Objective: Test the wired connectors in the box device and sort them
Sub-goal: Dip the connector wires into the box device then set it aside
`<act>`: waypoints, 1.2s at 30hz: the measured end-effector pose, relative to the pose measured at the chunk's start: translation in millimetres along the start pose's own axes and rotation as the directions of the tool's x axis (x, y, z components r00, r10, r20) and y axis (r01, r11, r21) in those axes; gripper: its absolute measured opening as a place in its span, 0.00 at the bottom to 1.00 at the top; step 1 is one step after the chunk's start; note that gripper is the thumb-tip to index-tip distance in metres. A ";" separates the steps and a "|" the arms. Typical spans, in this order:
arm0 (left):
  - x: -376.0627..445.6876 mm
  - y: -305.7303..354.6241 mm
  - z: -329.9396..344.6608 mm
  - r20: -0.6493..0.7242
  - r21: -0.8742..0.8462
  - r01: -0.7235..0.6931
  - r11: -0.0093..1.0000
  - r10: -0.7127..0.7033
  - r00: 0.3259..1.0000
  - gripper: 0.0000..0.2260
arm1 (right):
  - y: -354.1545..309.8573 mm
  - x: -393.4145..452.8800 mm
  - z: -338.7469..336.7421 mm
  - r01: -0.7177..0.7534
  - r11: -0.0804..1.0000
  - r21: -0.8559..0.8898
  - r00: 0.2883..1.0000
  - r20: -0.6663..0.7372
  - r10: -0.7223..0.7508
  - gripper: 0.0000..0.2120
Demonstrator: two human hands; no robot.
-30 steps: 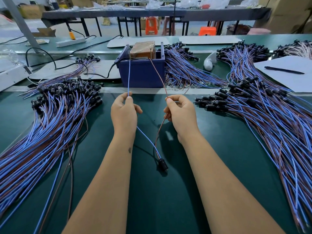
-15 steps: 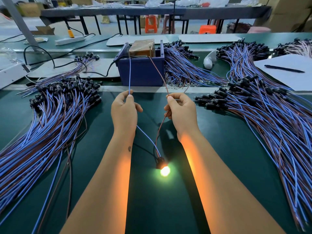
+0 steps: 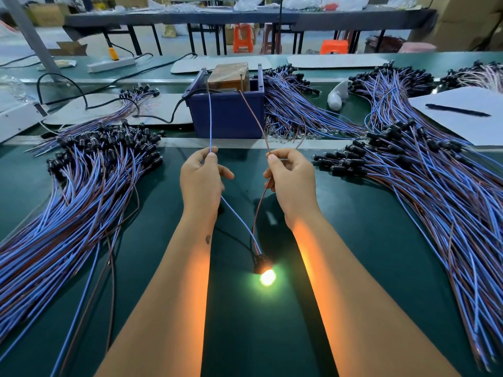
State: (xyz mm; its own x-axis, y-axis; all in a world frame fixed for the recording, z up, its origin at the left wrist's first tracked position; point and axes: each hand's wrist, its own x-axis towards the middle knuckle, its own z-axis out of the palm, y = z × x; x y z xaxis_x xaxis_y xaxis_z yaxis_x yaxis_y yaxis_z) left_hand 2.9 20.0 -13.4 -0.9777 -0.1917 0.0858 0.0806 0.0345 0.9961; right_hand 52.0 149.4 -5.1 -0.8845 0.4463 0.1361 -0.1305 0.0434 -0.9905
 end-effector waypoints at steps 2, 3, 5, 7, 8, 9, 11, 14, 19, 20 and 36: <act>-1.8 0.3 2.2 0.062 0.013 0.005 1.000 -0.006 0.998 0.09 | 0.5 -1.2 3.6 0.056 0.997 -0.048 0.998 0.026 -0.055 0.07; -3.6 0.5 3.6 0.089 0.027 -0.004 1.000 0.002 0.996 0.10 | 0.4 -1.9 5.7 0.081 0.994 -0.067 0.996 0.041 -0.078 0.08; -7.8 2.0 6.3 0.138 0.039 -0.028 0.999 0.023 0.990 0.10 | 0.4 -3.7 9.9 0.121 0.987 -0.109 0.990 0.082 -0.112 0.08; -9.9 3.6 8.4 0.194 0.011 -0.014 1.000 0.012 0.981 0.08 | 1.3 -4.9 12.6 0.152 0.977 -0.150 0.983 0.129 -0.133 0.07; -10.7 4.5 8.9 0.223 -0.007 0.005 1.000 -0.003 0.975 0.08 | 1.9 -5.1 13.0 0.158 0.974 -0.161 0.979 0.150 -0.134 0.06; -11.6 5.7 9.4 0.249 -0.028 0.025 0.999 -0.017 0.968 0.09 | 2.2 -5.2 13.2 0.160 0.973 -0.167 0.977 0.167 -0.132 0.06; -12.1 7.7 10.0 0.275 -0.069 0.060 0.996 -0.039 0.961 0.10 | 2.2 -4.8 13.1 0.155 0.974 -0.164 0.974 0.189 -0.124 0.06; -12.0 10.7 8.9 0.270 -0.138 0.108 0.985 -0.067 0.961 0.12 | 2.3 -4.9 12.3 0.144 0.973 -0.180 0.972 0.210 -0.105 0.05; -11.4 10.9 7.4 0.248 -0.161 0.094 0.982 -0.052 0.967 0.05 | 1.4 -5.2 10.5 0.145 0.974 -0.172 0.956 0.280 -0.092 0.05; -11.7 10.9 7.2 0.231 -0.169 0.089 0.982 -0.048 0.972 0.05 | 0.7 -4.8 9.7 0.129 0.976 -0.174 0.950 0.303 -0.072 0.05; -6.1 20.0 -17.1 0.381 -0.639 0.264 0.723 -0.001 0.925 0.16 | -14.1 -3.4 -13.0 0.166 0.551 -0.818 0.902 -0.100 -0.420 0.17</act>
State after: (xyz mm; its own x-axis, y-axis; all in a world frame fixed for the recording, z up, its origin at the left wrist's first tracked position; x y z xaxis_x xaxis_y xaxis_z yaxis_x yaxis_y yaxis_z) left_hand 13.8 5.1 6.3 -0.9779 0.1964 0.0718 -0.0756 -0.6521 0.7544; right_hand 62.7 158.8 8.1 -0.6984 0.4737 0.5365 0.1482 0.8291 -0.5392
